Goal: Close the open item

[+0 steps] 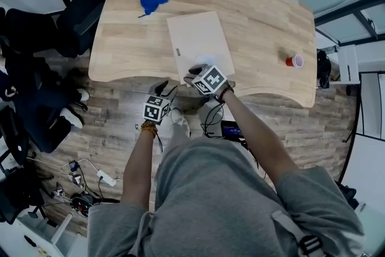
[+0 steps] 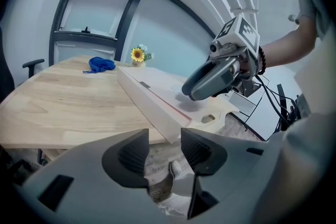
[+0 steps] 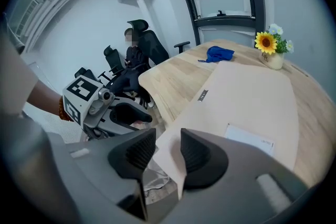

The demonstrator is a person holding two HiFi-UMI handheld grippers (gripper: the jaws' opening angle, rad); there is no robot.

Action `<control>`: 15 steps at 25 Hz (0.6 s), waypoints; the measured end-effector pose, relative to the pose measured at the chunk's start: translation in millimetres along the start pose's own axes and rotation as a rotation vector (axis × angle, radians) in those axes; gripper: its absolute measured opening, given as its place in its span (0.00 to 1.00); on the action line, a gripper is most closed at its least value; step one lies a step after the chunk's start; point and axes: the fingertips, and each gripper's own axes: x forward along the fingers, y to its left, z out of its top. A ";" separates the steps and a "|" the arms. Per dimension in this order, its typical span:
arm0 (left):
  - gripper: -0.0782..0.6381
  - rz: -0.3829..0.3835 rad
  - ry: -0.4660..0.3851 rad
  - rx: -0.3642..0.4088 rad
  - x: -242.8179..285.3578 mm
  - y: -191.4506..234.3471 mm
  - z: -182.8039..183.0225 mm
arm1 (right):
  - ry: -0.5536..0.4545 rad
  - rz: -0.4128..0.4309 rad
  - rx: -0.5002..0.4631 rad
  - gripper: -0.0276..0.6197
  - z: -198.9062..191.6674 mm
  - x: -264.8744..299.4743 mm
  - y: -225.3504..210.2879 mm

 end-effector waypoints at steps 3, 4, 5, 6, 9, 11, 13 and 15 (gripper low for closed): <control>0.38 0.000 -0.030 0.026 -4.1 -4.8 12.4 | -0.012 0.002 -0.025 0.29 3.7 -9.0 0.7; 0.38 0.002 -0.040 0.038 -6.3 -4.4 18.2 | -0.018 0.005 -0.042 0.29 7.4 -12.2 0.6; 0.38 0.007 -0.052 0.051 -8.5 -3.1 25.5 | -0.029 0.009 -0.060 0.29 12.9 -15.9 -0.2; 0.38 0.013 -0.066 0.062 -10.6 -1.8 34.2 | -0.044 0.013 -0.075 0.29 19.4 -20.7 -1.6; 0.38 0.034 -0.119 0.088 -18.1 -0.5 63.9 | -0.099 0.005 -0.103 0.29 39.3 -41.2 -7.5; 0.38 0.046 -0.156 0.108 -24.4 -1.0 84.0 | -0.135 -0.007 -0.116 0.29 51.3 -54.6 -9.7; 0.38 0.055 -0.192 0.130 -29.8 -2.5 105.2 | -0.171 -0.015 -0.129 0.29 62.7 -67.9 -12.2; 0.38 0.063 -0.231 0.156 -35.6 -5.2 128.5 | -0.210 -0.025 -0.138 0.29 75.3 -81.8 -15.6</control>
